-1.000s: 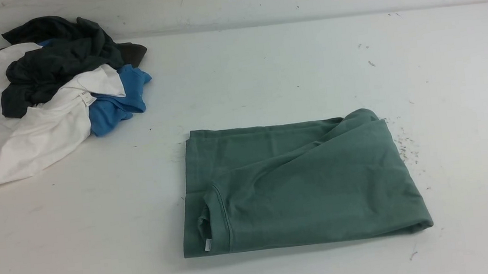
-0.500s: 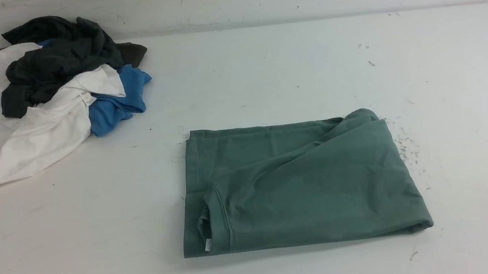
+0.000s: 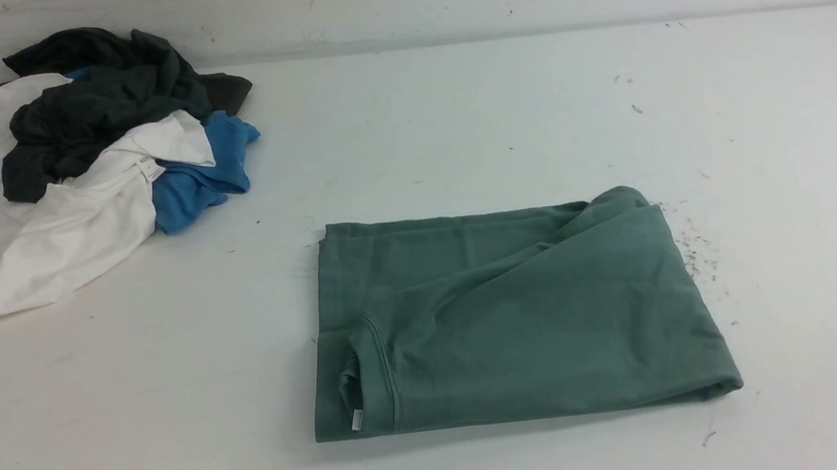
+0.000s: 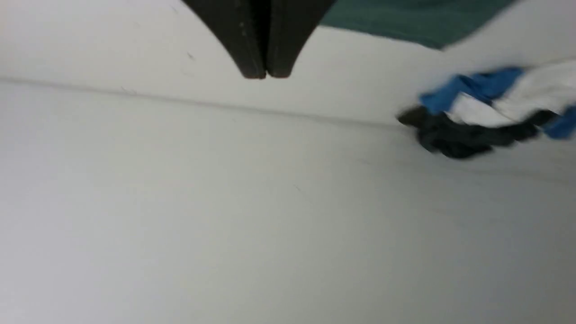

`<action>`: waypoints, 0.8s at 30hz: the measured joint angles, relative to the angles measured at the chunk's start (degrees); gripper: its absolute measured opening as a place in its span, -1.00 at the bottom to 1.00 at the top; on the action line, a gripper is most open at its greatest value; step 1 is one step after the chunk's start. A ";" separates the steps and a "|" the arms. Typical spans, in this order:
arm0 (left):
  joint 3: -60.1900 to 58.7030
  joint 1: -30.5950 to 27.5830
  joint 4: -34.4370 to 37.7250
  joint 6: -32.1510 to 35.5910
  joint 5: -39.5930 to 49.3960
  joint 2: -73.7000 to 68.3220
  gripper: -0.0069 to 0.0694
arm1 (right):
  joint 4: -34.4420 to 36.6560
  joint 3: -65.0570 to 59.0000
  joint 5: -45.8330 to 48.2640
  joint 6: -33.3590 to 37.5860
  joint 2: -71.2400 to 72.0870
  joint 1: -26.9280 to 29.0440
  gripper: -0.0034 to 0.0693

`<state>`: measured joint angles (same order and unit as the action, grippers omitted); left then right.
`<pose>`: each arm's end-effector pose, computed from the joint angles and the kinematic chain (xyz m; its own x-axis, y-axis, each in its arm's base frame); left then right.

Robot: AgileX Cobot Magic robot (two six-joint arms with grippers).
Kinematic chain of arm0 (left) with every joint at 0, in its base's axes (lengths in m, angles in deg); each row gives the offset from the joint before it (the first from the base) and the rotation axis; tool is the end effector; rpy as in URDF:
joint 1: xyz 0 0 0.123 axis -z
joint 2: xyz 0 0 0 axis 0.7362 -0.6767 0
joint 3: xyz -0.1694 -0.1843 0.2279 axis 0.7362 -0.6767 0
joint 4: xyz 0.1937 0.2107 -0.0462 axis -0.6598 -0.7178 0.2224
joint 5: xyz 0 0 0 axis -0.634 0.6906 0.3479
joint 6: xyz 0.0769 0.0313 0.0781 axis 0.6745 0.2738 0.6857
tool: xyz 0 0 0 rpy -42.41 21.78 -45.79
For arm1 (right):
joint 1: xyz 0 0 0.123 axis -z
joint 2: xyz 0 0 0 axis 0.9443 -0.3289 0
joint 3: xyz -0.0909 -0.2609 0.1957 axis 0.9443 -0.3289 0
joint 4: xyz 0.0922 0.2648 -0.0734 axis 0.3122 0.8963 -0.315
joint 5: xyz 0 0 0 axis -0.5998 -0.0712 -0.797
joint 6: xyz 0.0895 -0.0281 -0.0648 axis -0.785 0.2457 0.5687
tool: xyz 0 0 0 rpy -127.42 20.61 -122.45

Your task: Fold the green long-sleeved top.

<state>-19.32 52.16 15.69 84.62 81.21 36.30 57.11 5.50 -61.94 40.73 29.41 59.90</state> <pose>0.0600 -0.0013 0.1658 -0.2777 0.0512 -0.9593 0.0600 0.9975 0.0359 0.0483 0.0093 0.2585 0.0081 -0.0178 -0.9998 -0.1889 0.9818 -0.0190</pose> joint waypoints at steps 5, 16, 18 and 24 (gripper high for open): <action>0.00 0.00 0.00 0.00 0.00 0.02 -0.83 | 0.00 -11.43 1.20 0.00 0.00 11.09 -0.95; 0.00 0.00 0.00 0.00 0.06 0.02 -0.83 | 0.00 -12.20 5.06 0.35 0.00 15.65 -0.95; 0.00 0.00 0.00 0.00 0.06 0.02 -0.83 | 0.00 -12.20 5.11 0.17 0.00 15.65 -0.95; 0.00 0.00 0.00 0.00 0.06 0.02 -0.83 | 0.00 -12.20 5.11 0.11 0.00 15.65 -0.95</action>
<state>-19.32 52.16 15.69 84.62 81.27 36.32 57.11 -6.70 -56.83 40.84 29.41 75.55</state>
